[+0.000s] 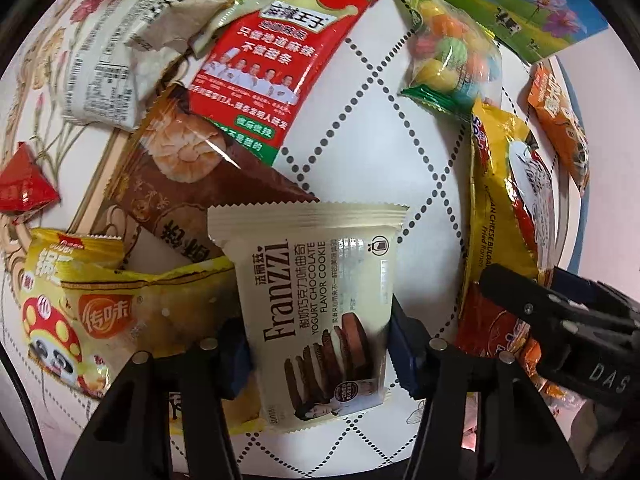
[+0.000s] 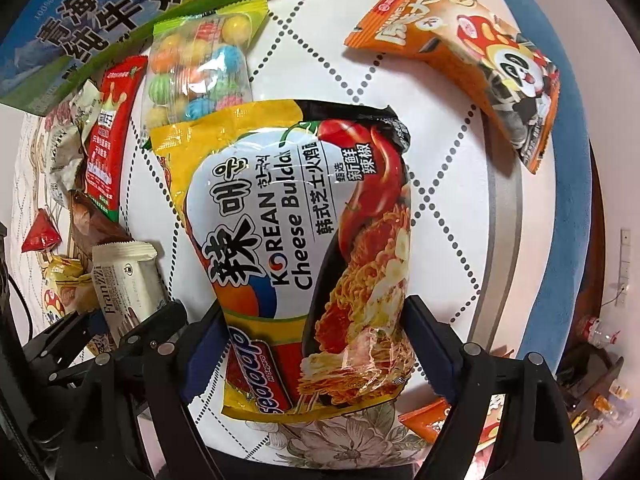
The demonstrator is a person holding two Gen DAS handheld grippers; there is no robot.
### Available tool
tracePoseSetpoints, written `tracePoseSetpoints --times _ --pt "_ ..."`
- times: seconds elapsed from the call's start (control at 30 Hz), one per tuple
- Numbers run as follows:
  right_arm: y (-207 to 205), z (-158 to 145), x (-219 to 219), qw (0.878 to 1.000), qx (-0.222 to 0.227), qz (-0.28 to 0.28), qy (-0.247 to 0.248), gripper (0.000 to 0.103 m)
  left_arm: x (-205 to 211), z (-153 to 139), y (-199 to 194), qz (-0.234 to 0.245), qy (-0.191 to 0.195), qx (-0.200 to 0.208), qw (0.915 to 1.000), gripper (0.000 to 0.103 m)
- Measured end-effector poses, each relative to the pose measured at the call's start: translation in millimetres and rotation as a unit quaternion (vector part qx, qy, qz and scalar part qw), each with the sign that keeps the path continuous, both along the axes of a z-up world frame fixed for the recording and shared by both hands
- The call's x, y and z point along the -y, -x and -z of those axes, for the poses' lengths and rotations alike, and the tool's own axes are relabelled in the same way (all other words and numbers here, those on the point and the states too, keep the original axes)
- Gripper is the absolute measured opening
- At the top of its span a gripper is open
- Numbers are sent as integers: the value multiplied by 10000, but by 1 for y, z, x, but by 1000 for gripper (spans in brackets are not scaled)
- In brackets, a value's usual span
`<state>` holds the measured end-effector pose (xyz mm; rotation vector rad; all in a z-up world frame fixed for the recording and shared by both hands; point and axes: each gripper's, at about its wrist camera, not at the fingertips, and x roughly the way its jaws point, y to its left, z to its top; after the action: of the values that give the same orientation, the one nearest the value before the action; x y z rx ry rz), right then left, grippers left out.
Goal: Organize snacks
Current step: 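Carry both packs into the cardboard box and open both tools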
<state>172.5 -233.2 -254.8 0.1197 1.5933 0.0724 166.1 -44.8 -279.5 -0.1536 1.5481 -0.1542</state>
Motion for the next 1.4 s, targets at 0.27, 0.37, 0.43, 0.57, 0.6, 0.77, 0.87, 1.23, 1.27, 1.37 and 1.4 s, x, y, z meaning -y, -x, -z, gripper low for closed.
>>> tracePoseSetpoints --times 0.27,0.37,0.43,0.57,0.6,0.77,0.87,1.23,1.27,1.37,1.4 --pt "22 -39 16 9990 289 23 -334 78 6 -56 15 -200 -182 217 9994 53" --pt "24 -66 22 9979 396 26 -517 77 4 -86 15 -324 -67 349 9988 53" --pt "26 -87 25 9964 513 -3 -680 77 1 -110 15 -374 43 508 9980 53" --pt "17 -140 37 9910 827 39 -1048 77 1 -166 -1 -378 229 929 9947 53" --pt "12 -157 40 9889 934 60 -1157 77 3 -180 -9 -351 290 1022 9937 53" --pt "-35 -230 40 9785 1479 43 -1435 77 10 -234 -82 -272 418 1408 9888 53" --pt "-84 -255 24 9750 1797 -46 -1302 77 11 -247 -139 -278 264 1593 9865 53" --pt "-212 -195 -12 9884 1257 80 -851 77 -14 -161 -293 -285 -161 684 9971 53" --pt "-212 -185 -15 9892 1203 77 -831 77 -16 -153 -299 -287 -123 579 9978 53" --pt "-228 -164 -19 9922 987 55 -765 77 -21 -129 -315 -318 -7 233 9992 53" --pt "-230 -158 -21 9932 932 20 -703 77 -23 -122 -320 -325 46 121 9994 53"
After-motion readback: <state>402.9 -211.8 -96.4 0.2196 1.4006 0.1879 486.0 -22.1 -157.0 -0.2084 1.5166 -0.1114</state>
